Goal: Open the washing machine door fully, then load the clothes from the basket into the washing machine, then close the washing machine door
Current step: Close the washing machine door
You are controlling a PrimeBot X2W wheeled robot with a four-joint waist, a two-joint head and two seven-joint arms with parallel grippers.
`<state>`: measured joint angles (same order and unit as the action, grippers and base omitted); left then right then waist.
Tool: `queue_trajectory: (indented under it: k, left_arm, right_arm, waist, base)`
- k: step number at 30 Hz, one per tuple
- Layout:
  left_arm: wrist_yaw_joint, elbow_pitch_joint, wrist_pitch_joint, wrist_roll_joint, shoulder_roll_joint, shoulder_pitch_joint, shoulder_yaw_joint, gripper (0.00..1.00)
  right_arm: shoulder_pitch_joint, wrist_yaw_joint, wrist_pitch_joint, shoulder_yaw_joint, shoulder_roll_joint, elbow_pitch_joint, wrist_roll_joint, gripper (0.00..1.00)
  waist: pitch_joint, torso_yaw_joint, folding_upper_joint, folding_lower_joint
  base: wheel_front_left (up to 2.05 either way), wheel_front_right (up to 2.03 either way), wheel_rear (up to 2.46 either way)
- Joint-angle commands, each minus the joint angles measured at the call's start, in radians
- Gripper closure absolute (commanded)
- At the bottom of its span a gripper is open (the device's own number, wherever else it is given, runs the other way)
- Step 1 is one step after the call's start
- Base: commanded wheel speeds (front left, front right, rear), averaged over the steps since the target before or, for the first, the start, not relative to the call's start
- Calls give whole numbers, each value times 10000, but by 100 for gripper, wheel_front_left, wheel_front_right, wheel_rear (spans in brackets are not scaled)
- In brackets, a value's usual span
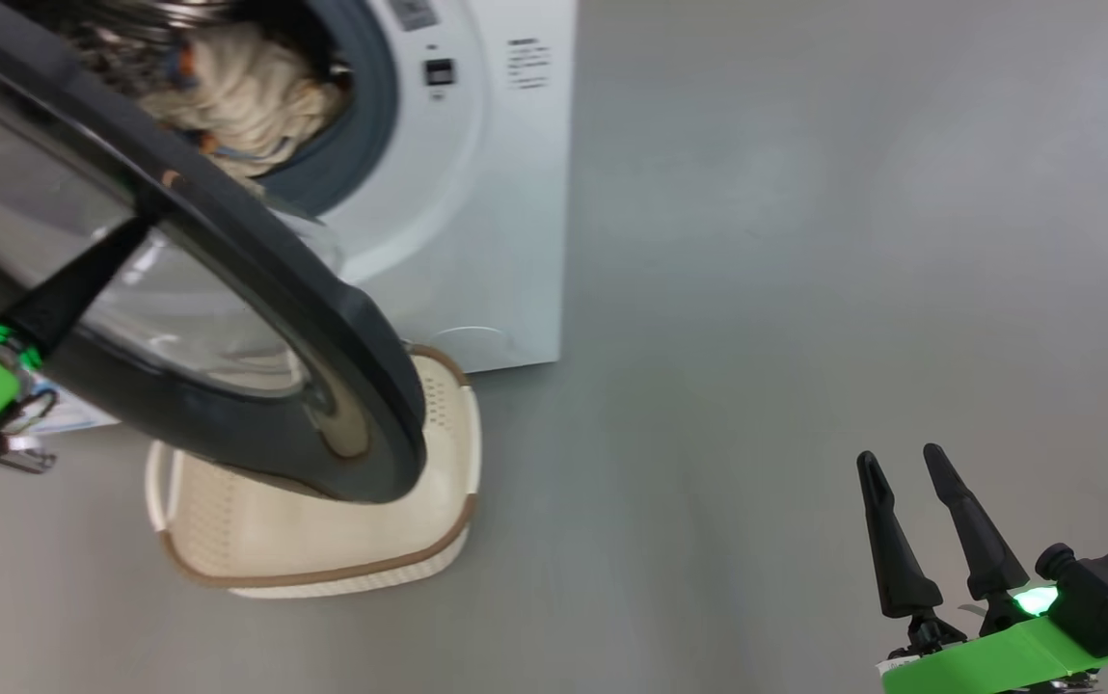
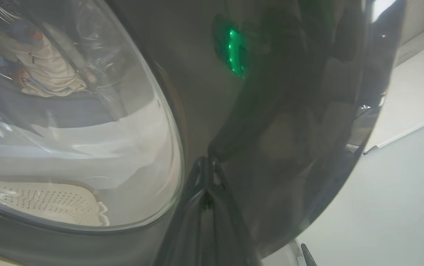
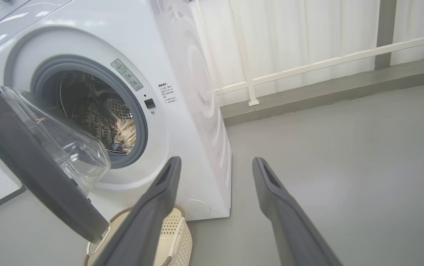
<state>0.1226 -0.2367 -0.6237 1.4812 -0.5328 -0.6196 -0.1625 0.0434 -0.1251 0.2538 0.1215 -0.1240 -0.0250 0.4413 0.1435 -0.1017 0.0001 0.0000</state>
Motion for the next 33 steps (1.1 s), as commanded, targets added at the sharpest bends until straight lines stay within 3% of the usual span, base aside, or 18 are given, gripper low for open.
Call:
queue_trajectory:
  k: [1,7,15,22,33]
  left_arm:
    - [81,75,220,-183,-562,-622,470,100]
    - [81,-141,535,-134,-632,-658,385,100]
    - [81,-84,696,126,-654,-138,230,100]
    - [81,236,963,404,-730,1167,213,100]
    - [81,781,1771,918,-258,3469,453,100]
  right_arm:
    - [-345,-56,80,141,-32,283,-2,0]
    - [-248,-56,80,91,8,274,-8,0]
    - [-174,-56,80,176,-91,219,6,0]
    - [12,-56,80,257,-254,192,40,0]
    - [123,-56,80,307,-351,196,51,0]
  waist:
    - [201,-728,-1,0]
    - [120,-876,-1,0]
    - [-232,-548,-1,0]
    - [-573,-79,-1,0]
    - [-774,358,-1,0]
  base:
    - [0,0,0]
    - [0,0,0]
    - [0,0,0]
    - [0,0,0]
    - [0,0,0]
